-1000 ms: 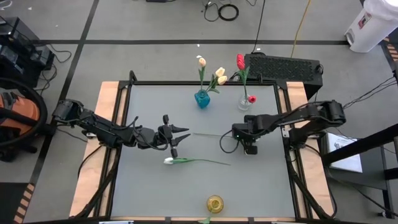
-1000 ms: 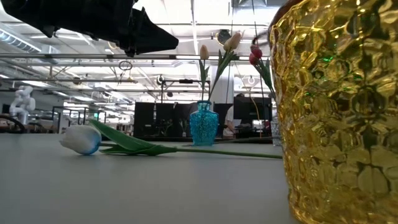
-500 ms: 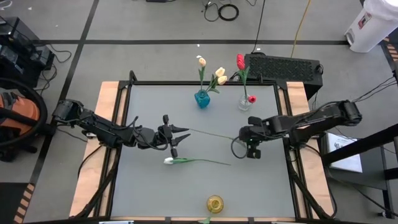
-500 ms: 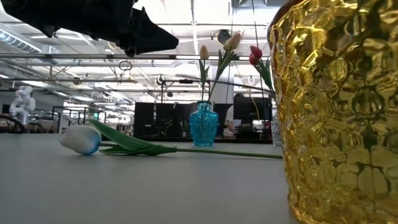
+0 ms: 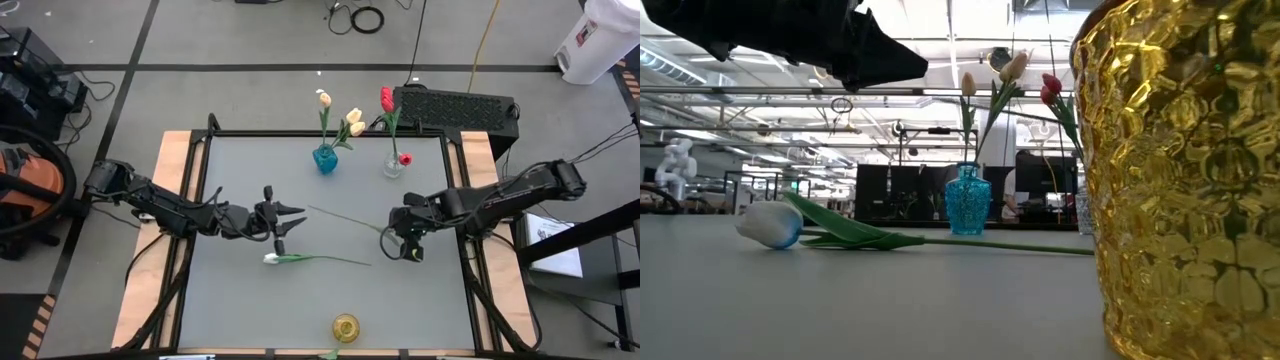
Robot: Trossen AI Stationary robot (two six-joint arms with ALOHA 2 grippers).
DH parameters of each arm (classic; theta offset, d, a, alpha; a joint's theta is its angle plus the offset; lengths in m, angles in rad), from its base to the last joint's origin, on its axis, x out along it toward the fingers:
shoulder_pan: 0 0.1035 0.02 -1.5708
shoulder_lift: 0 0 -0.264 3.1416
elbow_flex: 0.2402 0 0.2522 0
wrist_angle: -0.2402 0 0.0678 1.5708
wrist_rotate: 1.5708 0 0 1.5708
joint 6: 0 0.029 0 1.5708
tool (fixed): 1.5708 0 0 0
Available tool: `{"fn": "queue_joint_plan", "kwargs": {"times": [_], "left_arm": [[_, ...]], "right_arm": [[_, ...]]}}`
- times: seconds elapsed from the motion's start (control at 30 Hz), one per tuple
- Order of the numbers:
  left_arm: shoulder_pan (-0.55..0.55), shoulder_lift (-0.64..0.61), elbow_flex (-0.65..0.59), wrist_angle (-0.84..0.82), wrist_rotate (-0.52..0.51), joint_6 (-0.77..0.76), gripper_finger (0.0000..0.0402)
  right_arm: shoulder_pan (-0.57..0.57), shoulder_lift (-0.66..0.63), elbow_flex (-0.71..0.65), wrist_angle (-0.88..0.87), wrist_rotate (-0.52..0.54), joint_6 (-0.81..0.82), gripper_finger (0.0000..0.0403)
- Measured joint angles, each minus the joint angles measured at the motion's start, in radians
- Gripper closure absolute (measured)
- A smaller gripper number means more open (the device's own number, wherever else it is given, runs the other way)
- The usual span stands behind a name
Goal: Sort flowers into vase by color
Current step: Put the top white flower into the yellow vase
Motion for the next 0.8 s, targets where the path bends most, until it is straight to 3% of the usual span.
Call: {"fn": "queue_joint_plan", "kwargs": {"times": [0.1, 0.17, 0.43, 0.57, 0.8], "left_arm": [[0.000, 0.000, 0.004, -0.023, 0.062, -0.004, 0.0295], [0.000, -0.001, 0.035, -0.123, 0.071, -0.019, 0.0294], [0.028, 0.000, 0.319, -0.805, 0.069, -0.028, 0.0294], [0.035, 0.000, 0.430, -0.911, 0.104, 0.026, 0.0294], [0.066, -0.001, 0.533, -1.002, 0.283, 0.033, 0.0294]], "right_arm": [[0.014, 0.001, 0.000, 0.001, 0.000, 0.003, 0.0402], [0.019, 0.004, 0.000, 0.004, 0.000, 0.003, 0.0402], [0.019, 0.072, 0.000, 0.003, 0.000, 0.001, 0.0402], [0.019, 0.139, 0.009, 0.001, 0.001, -0.022, 0.0402], [0.019, 0.269, 0.159, -0.020, 0.046, -0.126, 0.0402]]}}
